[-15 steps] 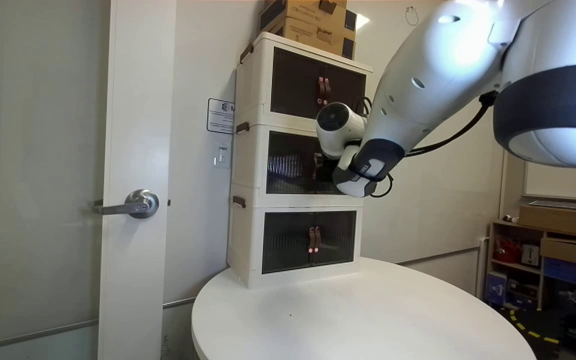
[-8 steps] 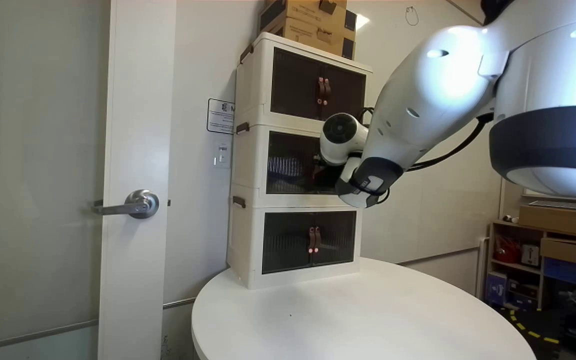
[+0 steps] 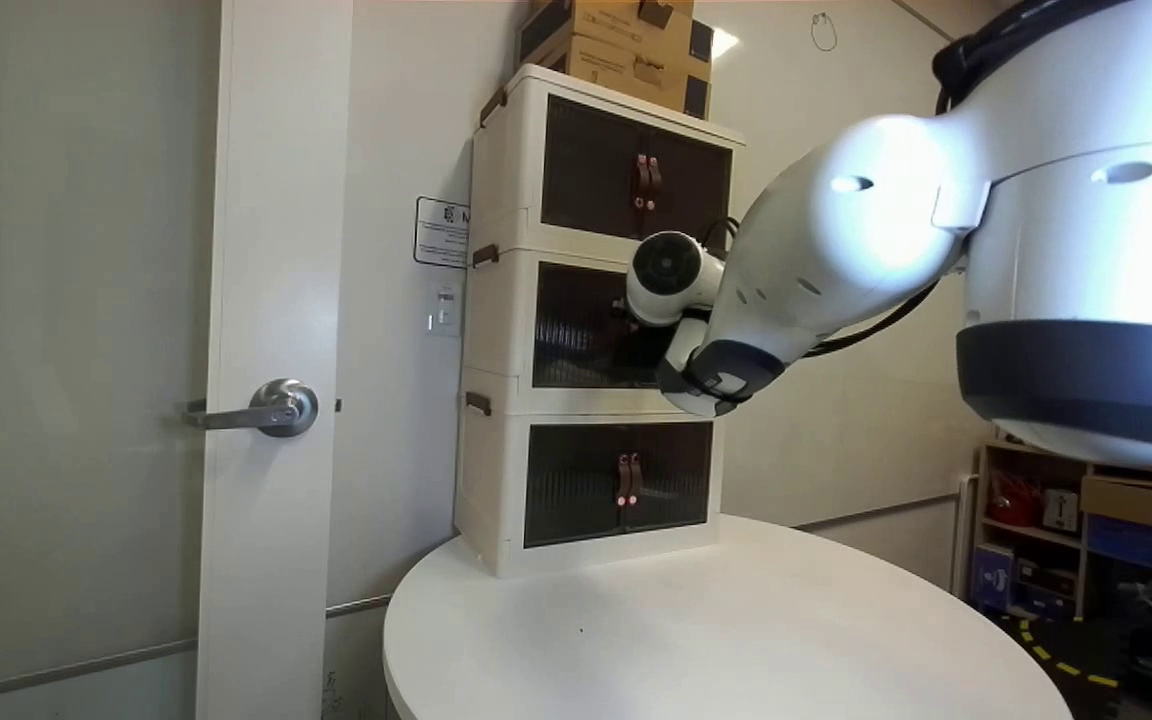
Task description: Open the middle shelf compartment
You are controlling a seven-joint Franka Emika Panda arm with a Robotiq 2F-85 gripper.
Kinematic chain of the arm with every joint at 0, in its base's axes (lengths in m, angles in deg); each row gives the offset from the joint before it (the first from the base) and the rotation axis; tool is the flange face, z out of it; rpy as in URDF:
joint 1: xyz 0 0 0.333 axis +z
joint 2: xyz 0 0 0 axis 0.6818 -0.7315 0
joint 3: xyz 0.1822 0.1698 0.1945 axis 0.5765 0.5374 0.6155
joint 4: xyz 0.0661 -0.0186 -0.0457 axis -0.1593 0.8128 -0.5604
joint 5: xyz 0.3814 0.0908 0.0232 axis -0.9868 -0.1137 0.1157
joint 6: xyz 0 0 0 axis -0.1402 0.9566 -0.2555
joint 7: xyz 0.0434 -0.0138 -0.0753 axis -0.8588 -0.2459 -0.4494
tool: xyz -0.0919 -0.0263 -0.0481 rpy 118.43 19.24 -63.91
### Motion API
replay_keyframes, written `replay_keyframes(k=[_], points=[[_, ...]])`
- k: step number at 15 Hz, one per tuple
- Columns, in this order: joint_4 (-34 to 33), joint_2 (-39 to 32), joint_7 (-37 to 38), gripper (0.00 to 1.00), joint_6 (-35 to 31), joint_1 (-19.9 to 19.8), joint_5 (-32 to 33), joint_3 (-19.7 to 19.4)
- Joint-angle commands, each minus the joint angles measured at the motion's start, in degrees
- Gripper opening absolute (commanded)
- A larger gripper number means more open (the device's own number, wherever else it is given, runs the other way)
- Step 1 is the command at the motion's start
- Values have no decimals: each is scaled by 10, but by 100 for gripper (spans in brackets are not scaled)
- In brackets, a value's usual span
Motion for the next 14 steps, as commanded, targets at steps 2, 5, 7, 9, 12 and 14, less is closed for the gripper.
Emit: replay_keyframes(k=[2,5,7,9,12,14], points=[[-63,67,14,100,26,-37,-31,-29],[-93,74,9,100,48,-52,-31,-31],[-104,45,48,100,55,-60,42,-24],[-117,44,70,100,66,-67,66,-24],[-134,44,99,100,88,-77,103,-22],[-138,44,106,100,105,-80,115,-18]])
